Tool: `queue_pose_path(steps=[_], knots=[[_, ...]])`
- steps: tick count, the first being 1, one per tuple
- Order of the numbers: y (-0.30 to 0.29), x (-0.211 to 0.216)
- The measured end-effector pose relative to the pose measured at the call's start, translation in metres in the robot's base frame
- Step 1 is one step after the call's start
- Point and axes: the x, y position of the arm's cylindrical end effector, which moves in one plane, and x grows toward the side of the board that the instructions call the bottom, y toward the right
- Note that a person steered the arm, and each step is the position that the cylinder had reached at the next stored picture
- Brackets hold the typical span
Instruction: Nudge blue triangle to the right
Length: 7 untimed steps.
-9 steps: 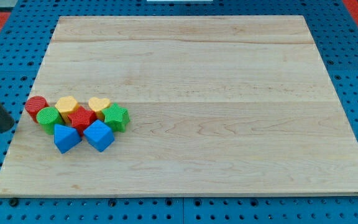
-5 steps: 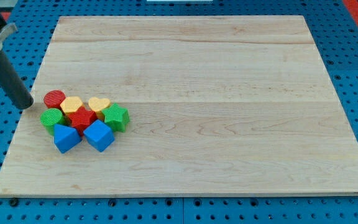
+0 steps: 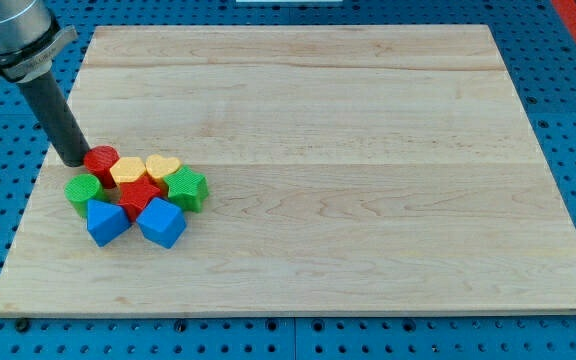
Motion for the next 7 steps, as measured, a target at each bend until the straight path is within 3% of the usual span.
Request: queue_pose_path(steps=[2,4,5,7], knots=[[-0.051,0.045],[-0.005,0.077],[-0.008,0.100],[0.020,0.107]])
